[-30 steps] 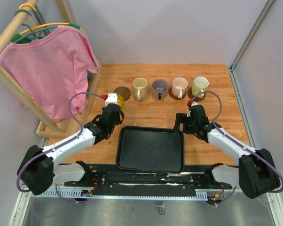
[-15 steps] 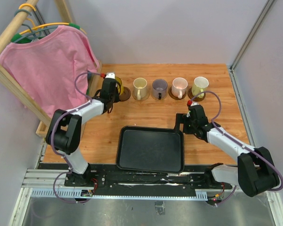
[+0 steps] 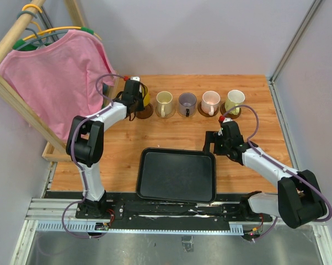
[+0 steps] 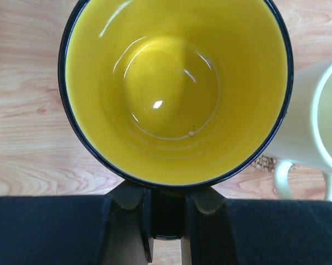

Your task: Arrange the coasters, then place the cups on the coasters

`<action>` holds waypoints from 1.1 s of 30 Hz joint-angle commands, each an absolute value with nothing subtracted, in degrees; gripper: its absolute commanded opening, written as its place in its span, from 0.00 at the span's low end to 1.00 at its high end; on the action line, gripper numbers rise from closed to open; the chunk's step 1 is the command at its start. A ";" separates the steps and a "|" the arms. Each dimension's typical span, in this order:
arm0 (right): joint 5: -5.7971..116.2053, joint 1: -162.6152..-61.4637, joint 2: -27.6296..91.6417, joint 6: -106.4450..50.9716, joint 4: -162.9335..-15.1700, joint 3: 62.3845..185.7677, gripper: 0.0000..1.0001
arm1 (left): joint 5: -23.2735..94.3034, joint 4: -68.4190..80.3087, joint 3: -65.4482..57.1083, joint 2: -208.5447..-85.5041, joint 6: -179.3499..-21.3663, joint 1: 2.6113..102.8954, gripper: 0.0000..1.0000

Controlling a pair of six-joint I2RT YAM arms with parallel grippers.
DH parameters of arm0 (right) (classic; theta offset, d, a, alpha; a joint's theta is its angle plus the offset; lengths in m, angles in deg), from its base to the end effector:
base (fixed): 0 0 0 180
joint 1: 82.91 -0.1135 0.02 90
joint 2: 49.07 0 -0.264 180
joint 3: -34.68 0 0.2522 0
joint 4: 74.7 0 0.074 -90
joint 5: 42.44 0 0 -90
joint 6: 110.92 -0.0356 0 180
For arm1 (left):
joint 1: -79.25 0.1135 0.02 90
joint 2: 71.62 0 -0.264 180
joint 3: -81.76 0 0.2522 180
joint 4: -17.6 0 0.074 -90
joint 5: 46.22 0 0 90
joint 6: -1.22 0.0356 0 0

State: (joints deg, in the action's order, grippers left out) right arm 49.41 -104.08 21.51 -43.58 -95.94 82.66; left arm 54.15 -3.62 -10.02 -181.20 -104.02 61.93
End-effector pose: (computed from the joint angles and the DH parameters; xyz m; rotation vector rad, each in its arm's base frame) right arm 0.2272 0.0892 0.1897 0.0145 2.3734 0.4130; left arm 0.4156 -0.1229 0.2165 -0.0562 2.2400 -0.1042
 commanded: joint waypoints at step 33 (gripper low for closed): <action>51.08 -104.09 22.12 -44.13 -94.88 84.03 0.95 | 53.26 0.65 -6.20 -183.29 -103.11 60.44 0.00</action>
State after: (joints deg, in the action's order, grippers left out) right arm 50.61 -104.08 22.04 -43.62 -95.57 82.66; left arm 52.86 -2.25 -4.80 -182.49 -103.96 61.41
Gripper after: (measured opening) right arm 0.950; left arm 0.211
